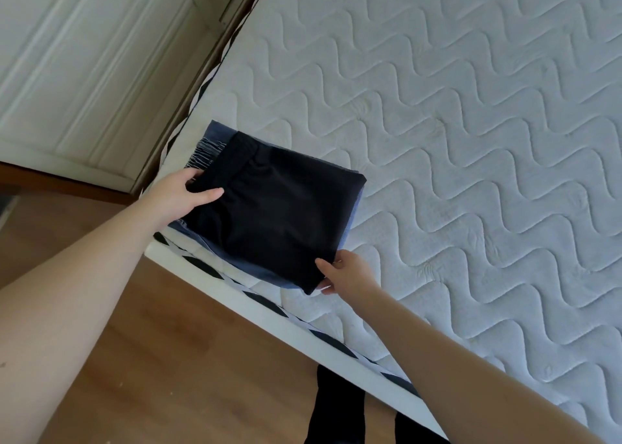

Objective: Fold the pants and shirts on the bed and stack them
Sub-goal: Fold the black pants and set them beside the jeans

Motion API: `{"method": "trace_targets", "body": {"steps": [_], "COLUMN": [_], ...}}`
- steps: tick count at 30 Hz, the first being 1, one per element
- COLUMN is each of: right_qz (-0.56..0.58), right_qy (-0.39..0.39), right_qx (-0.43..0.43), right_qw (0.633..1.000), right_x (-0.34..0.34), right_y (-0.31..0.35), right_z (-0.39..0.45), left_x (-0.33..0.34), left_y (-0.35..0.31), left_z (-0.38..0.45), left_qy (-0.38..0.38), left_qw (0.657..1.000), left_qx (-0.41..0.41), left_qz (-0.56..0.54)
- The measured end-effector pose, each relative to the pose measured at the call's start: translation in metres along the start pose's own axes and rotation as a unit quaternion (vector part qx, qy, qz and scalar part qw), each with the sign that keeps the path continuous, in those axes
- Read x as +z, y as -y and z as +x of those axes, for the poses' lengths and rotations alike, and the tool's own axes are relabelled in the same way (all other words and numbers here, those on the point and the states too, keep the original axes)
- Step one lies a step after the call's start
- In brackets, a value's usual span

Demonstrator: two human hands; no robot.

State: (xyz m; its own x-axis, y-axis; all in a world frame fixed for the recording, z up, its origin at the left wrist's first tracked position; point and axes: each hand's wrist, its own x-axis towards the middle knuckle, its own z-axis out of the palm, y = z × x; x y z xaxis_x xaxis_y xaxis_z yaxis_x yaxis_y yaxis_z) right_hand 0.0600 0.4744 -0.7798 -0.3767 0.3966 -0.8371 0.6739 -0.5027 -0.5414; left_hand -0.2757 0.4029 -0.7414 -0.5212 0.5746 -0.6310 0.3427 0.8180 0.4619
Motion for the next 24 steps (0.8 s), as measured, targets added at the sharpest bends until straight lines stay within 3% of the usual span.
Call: {"method": "trace_targets", "body": {"steps": [2, 4, 7, 9, 11, 14, 18, 24], "right_qz": [-0.017, -0.079, -0.132, -0.207, -0.309, -0.457, -0.575, -0.593], "right_qy": [-0.017, -0.099, -0.256, -0.305, -0.299, -0.236, -0.167, -0.147], "right_qx": [0.016, -0.015, -0.169, -0.279, -0.353, -0.374, -0.294, -0.273], "right_qw": [1.0, 0.992, 0.943, 0.887, 0.831, 0.772, 0.745, 0.743], "right_x": [-0.005, -0.014, -0.026, -0.029, -0.026, -0.015, -0.031, -0.038], "right_y": [-0.001, -0.004, -0.004, 0.004, 0.017, 0.029, 0.024, 0.015], "right_z": [0.0, 0.0, -0.001, 0.005, 0.015, 0.038, 0.074, 0.094], "left_x": [0.005, 0.015, 0.043, 0.07, 0.099, 0.131, 0.155, 0.175], "left_y": [-0.007, -0.015, -0.03, -0.038, -0.04, -0.03, -0.015, -0.023], "left_z": [-0.001, -0.006, -0.025, -0.035, -0.04, -0.041, -0.034, -0.025], "left_qy": [-0.014, -0.1, -0.246, -0.243, -0.199, -0.157, -0.159, -0.133], "left_qw": [0.997, 0.973, 0.902, 0.861, 0.837, 0.831, 0.849, 0.875], "left_qx": [0.003, 0.052, 0.213, 0.309, 0.352, 0.313, 0.264, 0.213], "left_qz": [0.081, 0.199, 0.285, 0.323, 0.368, 0.432, 0.429, 0.414]}}
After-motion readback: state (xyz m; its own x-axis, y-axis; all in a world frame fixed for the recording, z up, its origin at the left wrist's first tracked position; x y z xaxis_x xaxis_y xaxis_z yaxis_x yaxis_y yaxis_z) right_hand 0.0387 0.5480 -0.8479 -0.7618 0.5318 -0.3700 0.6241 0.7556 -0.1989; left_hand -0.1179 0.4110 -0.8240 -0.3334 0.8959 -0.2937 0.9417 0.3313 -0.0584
